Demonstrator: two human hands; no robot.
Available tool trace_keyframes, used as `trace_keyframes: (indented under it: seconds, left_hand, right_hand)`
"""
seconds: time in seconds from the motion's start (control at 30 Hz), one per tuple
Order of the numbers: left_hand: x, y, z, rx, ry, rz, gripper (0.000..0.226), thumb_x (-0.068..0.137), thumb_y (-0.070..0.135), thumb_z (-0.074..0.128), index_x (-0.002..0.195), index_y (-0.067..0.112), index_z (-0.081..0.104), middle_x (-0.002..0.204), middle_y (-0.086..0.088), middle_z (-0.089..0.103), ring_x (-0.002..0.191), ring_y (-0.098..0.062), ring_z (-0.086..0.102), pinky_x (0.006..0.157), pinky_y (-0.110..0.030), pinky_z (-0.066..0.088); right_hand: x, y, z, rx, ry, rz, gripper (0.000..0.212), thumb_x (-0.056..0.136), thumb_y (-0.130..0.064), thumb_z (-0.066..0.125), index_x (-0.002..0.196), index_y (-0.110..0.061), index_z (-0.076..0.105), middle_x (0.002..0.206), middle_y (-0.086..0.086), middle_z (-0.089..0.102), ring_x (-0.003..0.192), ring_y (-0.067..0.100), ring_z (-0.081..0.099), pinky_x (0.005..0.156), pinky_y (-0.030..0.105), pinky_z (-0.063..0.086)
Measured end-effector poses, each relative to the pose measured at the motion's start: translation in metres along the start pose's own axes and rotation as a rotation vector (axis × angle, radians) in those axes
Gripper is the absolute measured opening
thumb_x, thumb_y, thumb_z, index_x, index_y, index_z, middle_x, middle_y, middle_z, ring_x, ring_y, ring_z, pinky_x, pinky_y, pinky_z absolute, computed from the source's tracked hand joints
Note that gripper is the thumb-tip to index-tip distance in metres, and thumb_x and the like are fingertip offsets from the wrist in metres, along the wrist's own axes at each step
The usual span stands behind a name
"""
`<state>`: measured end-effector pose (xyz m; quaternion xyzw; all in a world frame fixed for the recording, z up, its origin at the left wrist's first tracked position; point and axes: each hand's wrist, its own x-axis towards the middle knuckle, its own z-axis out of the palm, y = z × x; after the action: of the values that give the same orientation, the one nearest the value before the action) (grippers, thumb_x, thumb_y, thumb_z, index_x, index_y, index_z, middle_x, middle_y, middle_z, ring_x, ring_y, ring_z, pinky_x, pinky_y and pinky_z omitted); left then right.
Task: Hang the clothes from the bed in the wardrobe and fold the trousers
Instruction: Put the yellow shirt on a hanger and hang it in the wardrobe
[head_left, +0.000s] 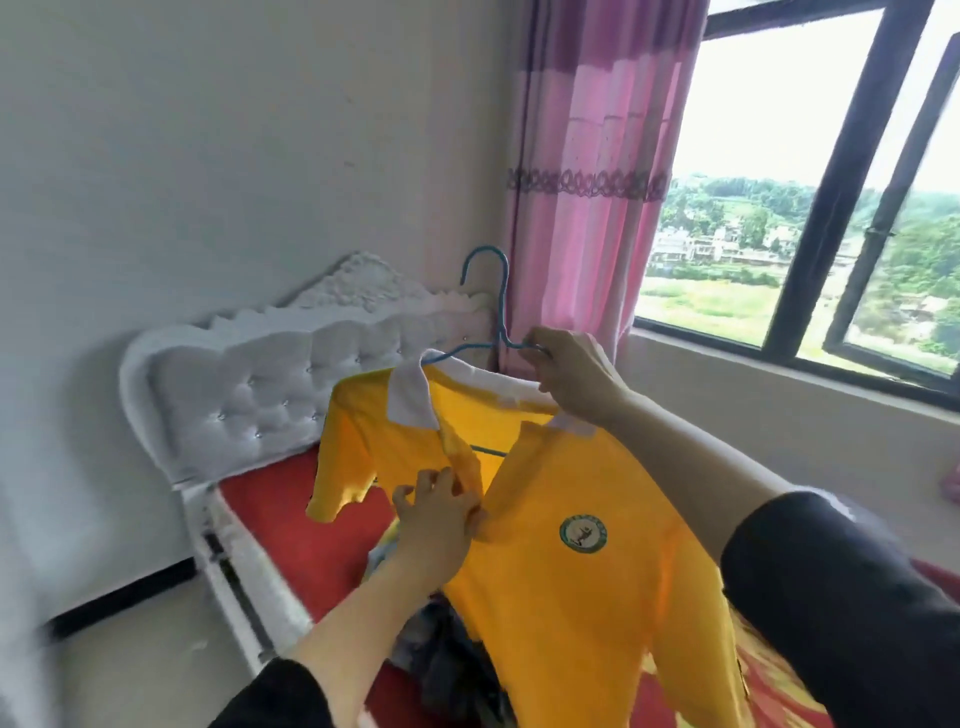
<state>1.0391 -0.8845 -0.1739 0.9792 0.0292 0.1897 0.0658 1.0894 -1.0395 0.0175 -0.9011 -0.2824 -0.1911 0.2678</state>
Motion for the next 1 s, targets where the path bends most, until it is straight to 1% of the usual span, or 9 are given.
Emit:
trace_keyframes:
  seconds: [0.27, 0.33, 0.43, 0.5, 0.63, 0.73, 0.83, 0.93, 1.0]
  left_hand:
    - [-0.078, -0.167, -0.048, -0.023, -0.106, -0.205, 0.029, 0.095, 0.049, 0.041, 0.106, 0.033, 0.061, 0.121, 0.005, 0.047, 0.124, -0.023, 0.030, 0.097, -0.045, 0.025]
    - [-0.097, -0.208, -0.067, -0.081, -0.050, -0.284, 0.023, 0.092, 0.051, 0.046, 0.102, 0.037, 0.061, 0.120, 0.007, 0.048, 0.123, -0.021, 0.031, 0.098, -0.044, 0.025]
    - [-0.128, -0.275, -0.096, -0.156, 0.071, -0.384, 0.026, 0.087, 0.043, 0.054, 0.113, 0.039, 0.054, 0.127, 0.006, 0.046, 0.123, -0.022, 0.034, 0.097, -0.041, 0.031]
    - [-0.146, -0.323, -0.118, -0.231, 0.172, -0.452, 0.039, 0.086, 0.036, 0.056, 0.125, 0.032, 0.047, 0.131, 0.002, 0.044, 0.124, -0.023, 0.037, 0.099, -0.041, 0.037]
    - [-0.173, -0.409, -0.165, -0.428, 0.342, -0.546, 0.043, 0.087, 0.036, 0.059, 0.126, 0.032, 0.042, 0.123, 0.004, 0.048, 0.115, -0.017, 0.047, 0.096, -0.039, 0.046]
    - [-0.191, -0.458, -0.196, -0.544, 0.274, -0.546, 0.053, 0.083, 0.052, 0.064, 0.127, 0.036, 0.040, 0.117, 0.013, 0.052, 0.105, -0.009, 0.055, 0.085, -0.034, 0.054]
    - [-0.203, -0.498, -0.218, -0.565, 0.187, -0.558, 0.043, 0.082, 0.052, 0.065, 0.113, 0.042, 0.037, 0.099, 0.025, 0.053, 0.088, 0.002, 0.056, 0.067, -0.021, 0.053]
    - [-0.204, -0.539, -0.231, -0.582, 0.155, -0.612, 0.051, 0.087, 0.032, 0.060, 0.134, 0.028, 0.040, 0.111, 0.011, 0.059, 0.091, -0.008, 0.058, 0.073, -0.029, 0.056]
    - [-0.202, -0.563, -0.236, -0.585, 0.128, -0.637, 0.054, 0.093, 0.031, 0.052, 0.144, 0.026, 0.034, 0.121, 0.003, 0.057, 0.093, -0.005, 0.057, 0.067, -0.018, 0.049]
  right_hand:
    - [0.020, -0.142, 0.087, 0.117, -0.182, -0.135, 0.019, 0.096, -0.030, 0.055, 0.095, -0.014, 0.066, 0.079, 0.006, 0.067, 0.070, 0.024, 0.061, 0.067, 0.033, 0.051]
    - [0.026, -0.187, 0.109, 0.210, -0.207, -0.170, 0.017, 0.095, -0.029, 0.057, 0.090, -0.015, 0.064, 0.065, 0.001, 0.064, 0.055, 0.015, 0.057, 0.055, 0.024, 0.047]
    - [0.033, -0.252, 0.143, 0.292, -0.267, -0.203, 0.015, 0.095, -0.028, 0.058, 0.087, -0.016, 0.063, 0.060, -0.003, 0.060, 0.049, 0.013, 0.053, 0.049, 0.022, 0.043]
    - [0.034, -0.293, 0.167, 0.303, -0.314, -0.224, 0.015, 0.095, -0.028, 0.059, 0.087, -0.016, 0.063, 0.061, -0.003, 0.059, 0.050, 0.013, 0.054, 0.048, 0.021, 0.040]
    - [0.033, -0.370, 0.218, 0.325, -0.347, -0.261, 0.016, 0.094, -0.029, 0.060, 0.083, -0.017, 0.062, 0.067, 0.002, 0.060, 0.057, 0.017, 0.054, 0.057, 0.025, 0.045]
    - [0.033, -0.421, 0.252, 0.303, -0.340, -0.295, 0.018, 0.094, -0.029, 0.059, 0.081, -0.016, 0.062, 0.068, 0.002, 0.059, 0.060, 0.016, 0.053, 0.056, 0.026, 0.043]
    - [0.038, -0.467, 0.281, 0.272, -0.355, -0.303, 0.026, 0.094, -0.028, 0.058, 0.080, -0.007, 0.064, 0.068, 0.007, 0.063, 0.059, 0.015, 0.053, 0.052, 0.026, 0.042]
    - [0.047, -0.508, 0.307, 0.279, -0.354, -0.295, 0.032, 0.093, -0.025, 0.057, 0.079, 0.003, 0.068, 0.069, 0.015, 0.069, 0.060, 0.020, 0.059, 0.062, 0.035, 0.053]
    - [0.054, -0.532, 0.323, 0.287, -0.377, -0.300, 0.035, 0.092, -0.024, 0.057, 0.070, 0.000, 0.069, 0.061, 0.008, 0.069, 0.055, 0.015, 0.058, 0.059, 0.030, 0.052]
